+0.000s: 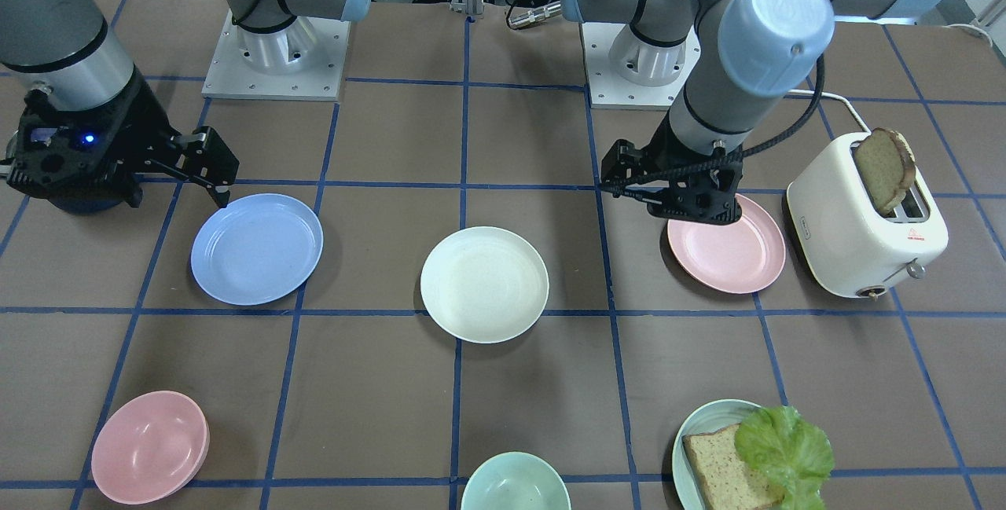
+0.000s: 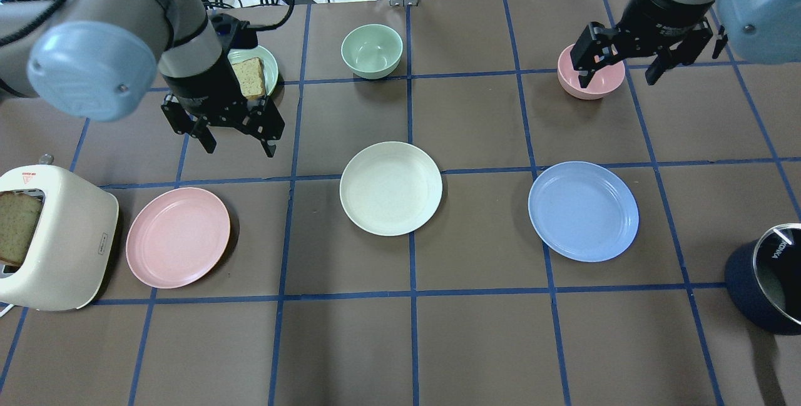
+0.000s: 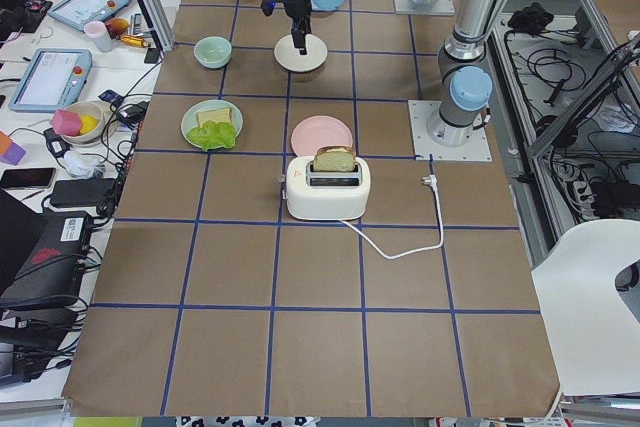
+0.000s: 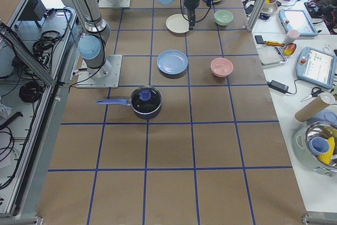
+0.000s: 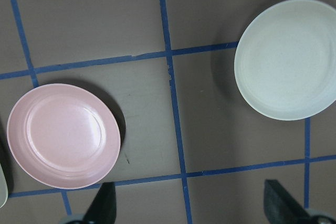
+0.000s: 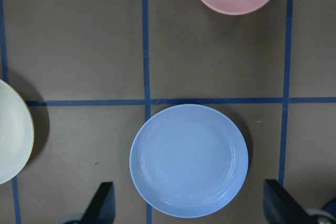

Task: Stack three plates with pink and blue
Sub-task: 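Grasp the pink plate rim with the left gripper while the right grasps the blue plate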

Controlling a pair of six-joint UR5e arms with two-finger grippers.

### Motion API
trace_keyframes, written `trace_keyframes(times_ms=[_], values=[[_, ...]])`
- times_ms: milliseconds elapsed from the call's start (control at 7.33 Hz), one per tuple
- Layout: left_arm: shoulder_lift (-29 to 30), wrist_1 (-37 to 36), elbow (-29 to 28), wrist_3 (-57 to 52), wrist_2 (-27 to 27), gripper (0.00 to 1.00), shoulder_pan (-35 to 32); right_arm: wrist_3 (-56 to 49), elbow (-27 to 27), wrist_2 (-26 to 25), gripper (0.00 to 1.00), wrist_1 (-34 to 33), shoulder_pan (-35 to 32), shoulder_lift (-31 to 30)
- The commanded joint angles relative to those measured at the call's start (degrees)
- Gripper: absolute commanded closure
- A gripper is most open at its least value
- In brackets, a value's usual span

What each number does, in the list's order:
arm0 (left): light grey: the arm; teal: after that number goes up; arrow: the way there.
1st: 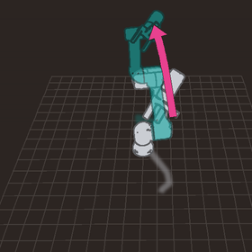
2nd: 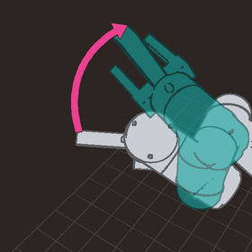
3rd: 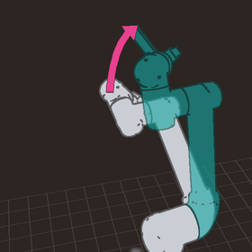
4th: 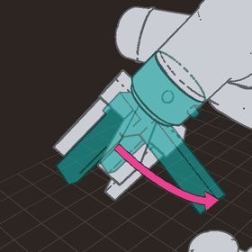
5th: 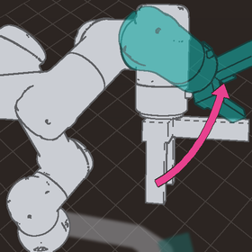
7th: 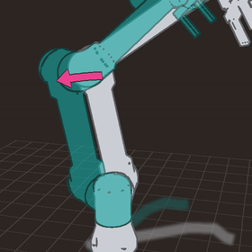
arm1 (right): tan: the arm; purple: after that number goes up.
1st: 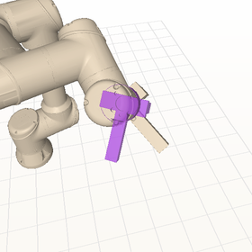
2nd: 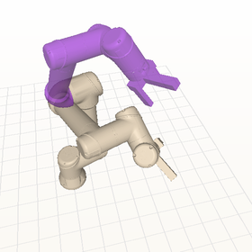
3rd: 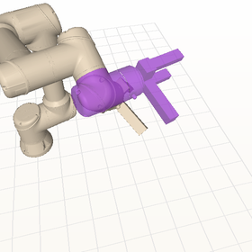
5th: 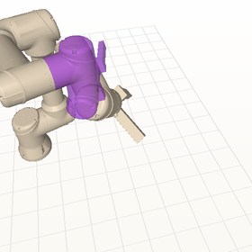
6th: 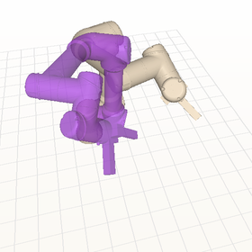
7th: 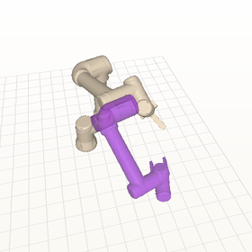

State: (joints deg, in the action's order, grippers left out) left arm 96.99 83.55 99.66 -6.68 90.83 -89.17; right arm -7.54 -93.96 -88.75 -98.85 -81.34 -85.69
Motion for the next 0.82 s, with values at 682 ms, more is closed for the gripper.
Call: trace_keyframes(times_ms=[682], values=[[5.83, -26.32, 21.98, -1.85, 7.43, 0.21, 6.73, -10.48, -26.18, 0.77, 0.19, -28.77, 14.37, 7.73]])
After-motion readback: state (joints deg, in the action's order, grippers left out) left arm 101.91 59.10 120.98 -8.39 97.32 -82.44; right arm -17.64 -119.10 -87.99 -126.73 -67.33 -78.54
